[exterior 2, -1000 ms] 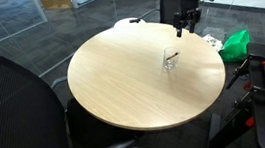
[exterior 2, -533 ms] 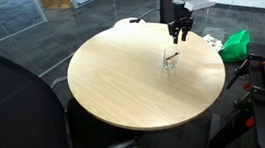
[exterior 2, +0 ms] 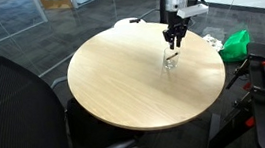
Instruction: Remove the orange pen from the glass
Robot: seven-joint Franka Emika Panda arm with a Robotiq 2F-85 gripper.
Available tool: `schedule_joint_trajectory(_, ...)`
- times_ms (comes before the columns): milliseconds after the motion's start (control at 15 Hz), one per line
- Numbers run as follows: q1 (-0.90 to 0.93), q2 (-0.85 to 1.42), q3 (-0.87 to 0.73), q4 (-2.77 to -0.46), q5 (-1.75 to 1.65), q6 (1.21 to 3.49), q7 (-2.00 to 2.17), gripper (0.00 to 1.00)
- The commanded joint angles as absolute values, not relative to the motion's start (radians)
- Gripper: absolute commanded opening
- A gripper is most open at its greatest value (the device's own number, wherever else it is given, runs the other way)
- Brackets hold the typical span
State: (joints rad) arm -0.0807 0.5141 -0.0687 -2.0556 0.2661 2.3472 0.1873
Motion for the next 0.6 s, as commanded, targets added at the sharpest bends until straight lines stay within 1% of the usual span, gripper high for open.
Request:
schedule_joint_trajectory(0, -0.077, 0.545, -0.062, -2.006, 0.268, 2.301, 0.224, 0.33)
schedule_joint_trajectory(67, -0.077, 0.549, -0.061, -2.003, 0.267, 2.298, 0.225, 0.26)
schedule_joint_trajectory(133, -0.076, 0.555, -0.06, -1.998, 0.267, 2.294, 0.224, 0.29)
schedule_joint_trajectory(200, -0.075, 0.557, -0.06, -1.998, 0.266, 2.293, 0.225, 0.27)
schedule_joint_trajectory(533, -0.071, 0.572, -0.06, -1.996, 0.264, 2.287, 0.225, 0.29)
